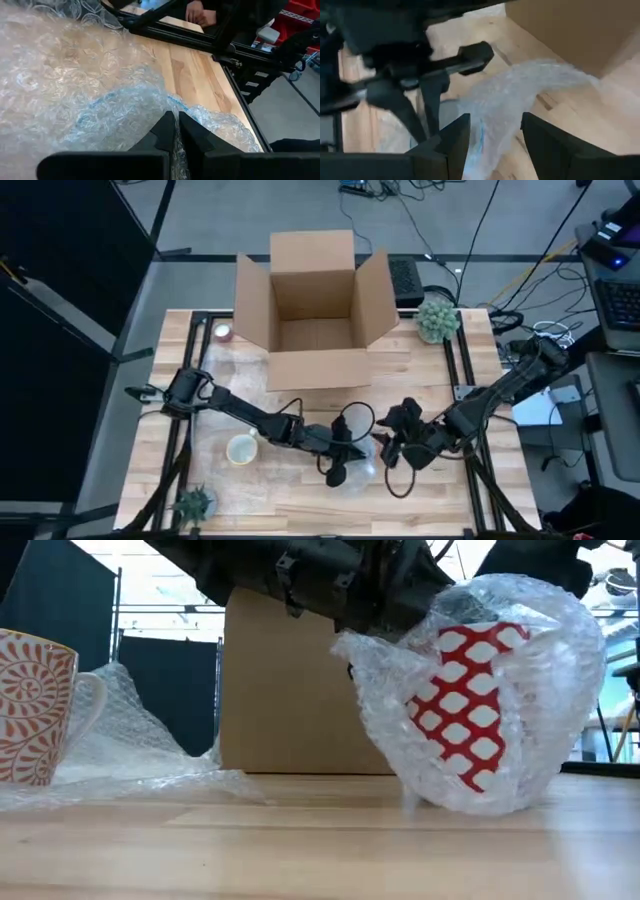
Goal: Wrap mug
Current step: Wrap the red mug with the bubble wrap
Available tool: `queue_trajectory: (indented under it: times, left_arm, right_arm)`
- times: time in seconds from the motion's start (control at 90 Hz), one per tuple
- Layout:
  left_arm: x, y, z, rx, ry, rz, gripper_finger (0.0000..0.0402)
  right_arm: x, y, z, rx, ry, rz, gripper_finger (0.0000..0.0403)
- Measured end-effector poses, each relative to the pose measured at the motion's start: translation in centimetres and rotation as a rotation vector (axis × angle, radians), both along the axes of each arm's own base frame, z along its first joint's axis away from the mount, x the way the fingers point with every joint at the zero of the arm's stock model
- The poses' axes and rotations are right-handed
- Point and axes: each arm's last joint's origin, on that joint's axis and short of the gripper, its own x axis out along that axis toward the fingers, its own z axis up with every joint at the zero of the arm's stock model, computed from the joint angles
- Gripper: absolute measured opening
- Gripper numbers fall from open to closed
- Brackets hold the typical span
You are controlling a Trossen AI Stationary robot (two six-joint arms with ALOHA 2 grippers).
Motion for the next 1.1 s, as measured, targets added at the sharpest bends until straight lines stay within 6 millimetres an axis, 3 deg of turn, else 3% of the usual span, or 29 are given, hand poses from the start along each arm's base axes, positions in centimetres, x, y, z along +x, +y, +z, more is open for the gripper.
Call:
queue_trajectory:
  times: [0.478, 0.567, 0.744, 1.1]
  left_arm:
    - [0.0, 0.0, -0.1, 0.002, 0.001, 0.004, 0.0002]
    - [0.0, 0.0, -0.1, 0.002, 0.002, 0.004, 0.0002]
    - [0.0, 0.0, -0.1, 0.003, 0.001, 0.008, 0.0002]
    - [-0.1, 0.1, 0.2, -0.005, -0.009, 0.015, 0.0002]
  right_arm:
    - [3.0, 0.5, -2.8, 0.019, 0.008, -0.028, 0.016]
    - [3.0, 0.7, -2.7, -0.009, 0.018, 0.019, 0.0134]
    - [2.4, 1.6, -2.5, -0.036, 0.046, 0.14, 0.0016]
    - [2.1, 3.1, -4.6, -0.097, 0.171, 0.28, 0.0001]
